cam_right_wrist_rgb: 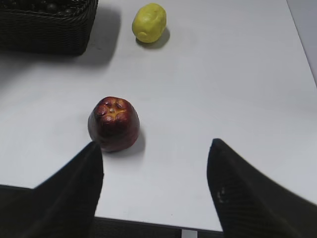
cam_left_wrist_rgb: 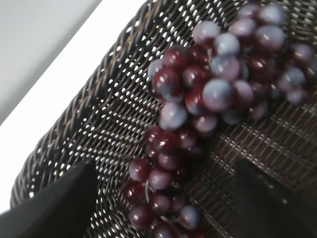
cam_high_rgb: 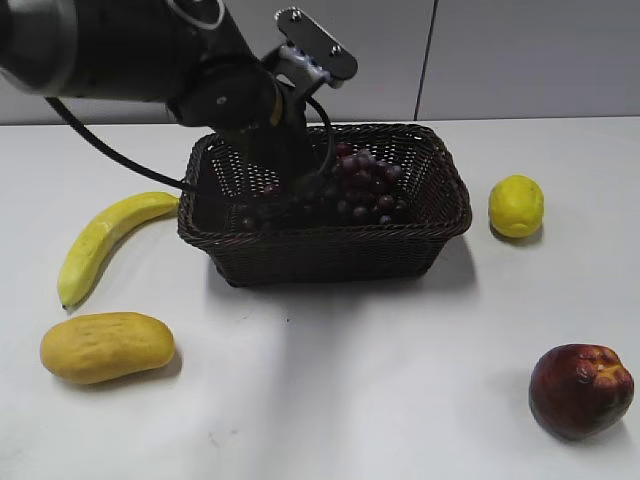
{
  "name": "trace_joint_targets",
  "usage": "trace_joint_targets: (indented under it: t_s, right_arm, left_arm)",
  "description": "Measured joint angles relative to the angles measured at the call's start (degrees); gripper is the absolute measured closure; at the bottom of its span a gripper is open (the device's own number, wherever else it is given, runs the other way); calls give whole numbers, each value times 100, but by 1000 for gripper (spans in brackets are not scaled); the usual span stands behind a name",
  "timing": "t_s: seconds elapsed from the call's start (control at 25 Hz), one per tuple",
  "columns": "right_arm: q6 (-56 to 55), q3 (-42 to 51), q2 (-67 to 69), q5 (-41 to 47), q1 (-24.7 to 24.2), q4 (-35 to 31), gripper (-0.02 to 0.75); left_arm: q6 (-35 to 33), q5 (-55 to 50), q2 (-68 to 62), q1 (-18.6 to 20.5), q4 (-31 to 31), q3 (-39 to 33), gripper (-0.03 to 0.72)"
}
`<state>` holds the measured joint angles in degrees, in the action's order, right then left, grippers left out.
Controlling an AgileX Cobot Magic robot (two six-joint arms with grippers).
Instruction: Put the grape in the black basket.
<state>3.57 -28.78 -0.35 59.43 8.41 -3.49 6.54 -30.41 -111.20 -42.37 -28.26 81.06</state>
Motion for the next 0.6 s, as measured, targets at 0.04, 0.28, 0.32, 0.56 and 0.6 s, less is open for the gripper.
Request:
trace_joint_targets:
  t_s: [0.04,0.28,0.32,0.56,0.6]
  right_arm:
    - [0,0,0,0,0,0,239]
    - [0,0,0,0,0,0,239]
    - [0,0,0,6,0,0,239]
    - [0,0,0,7,0,0,239]
    - [0,0,0,7,0,0,239]
  left_arm:
    - [0,-47,114,11,148,0,31]
    - [0,-688,766,357,953,5,57]
    - [0,-856,844,501,1096,5,60]
    - [-258,-2294,1158,1406,1814,5,75]
    - [-381,-2504,1190,1550,1959,5,77]
